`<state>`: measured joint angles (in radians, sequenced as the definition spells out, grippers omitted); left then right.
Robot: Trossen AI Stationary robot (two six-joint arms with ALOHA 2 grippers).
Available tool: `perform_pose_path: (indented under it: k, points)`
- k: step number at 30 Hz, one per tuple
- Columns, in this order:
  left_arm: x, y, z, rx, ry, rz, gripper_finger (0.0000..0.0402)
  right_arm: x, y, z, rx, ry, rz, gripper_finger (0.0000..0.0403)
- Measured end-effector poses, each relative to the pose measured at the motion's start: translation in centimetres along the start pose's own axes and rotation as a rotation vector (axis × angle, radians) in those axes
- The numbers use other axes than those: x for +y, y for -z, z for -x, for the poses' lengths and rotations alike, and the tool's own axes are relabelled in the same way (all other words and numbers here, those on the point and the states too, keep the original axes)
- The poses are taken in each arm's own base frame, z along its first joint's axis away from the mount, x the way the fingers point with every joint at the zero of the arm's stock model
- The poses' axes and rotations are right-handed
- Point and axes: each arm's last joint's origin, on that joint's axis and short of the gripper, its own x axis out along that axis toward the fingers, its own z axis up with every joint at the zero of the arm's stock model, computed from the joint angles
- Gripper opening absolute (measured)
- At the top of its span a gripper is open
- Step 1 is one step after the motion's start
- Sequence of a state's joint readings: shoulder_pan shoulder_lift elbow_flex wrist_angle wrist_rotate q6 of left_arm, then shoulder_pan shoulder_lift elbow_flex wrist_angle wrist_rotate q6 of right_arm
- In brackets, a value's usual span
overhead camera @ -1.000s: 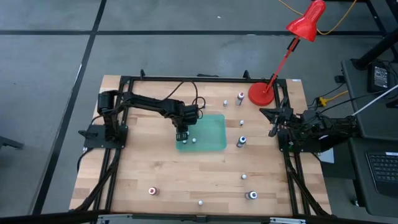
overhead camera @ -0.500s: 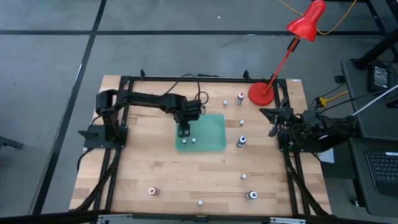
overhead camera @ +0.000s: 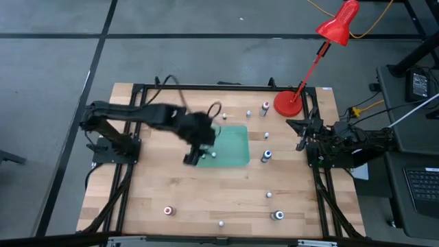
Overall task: Pick & Place food coloring
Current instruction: Put the small red food coloring bottle into the green bin
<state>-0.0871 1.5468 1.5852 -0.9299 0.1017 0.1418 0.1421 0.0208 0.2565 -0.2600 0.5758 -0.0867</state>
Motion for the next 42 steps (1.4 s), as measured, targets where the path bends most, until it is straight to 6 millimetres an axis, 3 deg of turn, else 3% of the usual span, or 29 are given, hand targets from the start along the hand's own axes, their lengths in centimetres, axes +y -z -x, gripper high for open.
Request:
perform_pose_path:
  k: [4,8,14,20,24,31,42]
  points:
    - [-4.8,-0.5,0.3,-0.023,0.004,-0.104,0.0171,0.0,0.0,0.0,0.001,0.000,0.001,0.0012]
    - [-8.7,-1.0,-0.8,-0.060,-0.038,-0.072,0.0171,0.0,0.0,0.0,0.002,-0.001,0.001,0.0012]
    - [-13.2,-2.5,-4.1,-0.169,0.008,0.073,0.0171,0.0,0.0,0.0,-0.001,-0.002,-0.005,0.0012]
    - [-16.7,-4.4,-8.4,-0.087,0.051,0.108,0.0171,0.2,-0.1,0.0,-0.008,-0.047,-0.006,0.0012]
    - [-18.2,-4.6,-11.7,0.010,0.068,0.132,0.0171,0.3,-0.1,0.0,-0.011,-0.081,-0.006,0.0012]
    - [-19.2,-3.0,-16.7,0.163,0.118,0.274,0.0182,0.3,-0.1,0.0,-0.011,-0.081,-0.007,0.0012]
    - [-19.5,-1.7,-19.7,0.216,0.069,0.300,0.0243,0.3,-0.1,0.0,-0.012,-0.082,-0.009,0.0012]
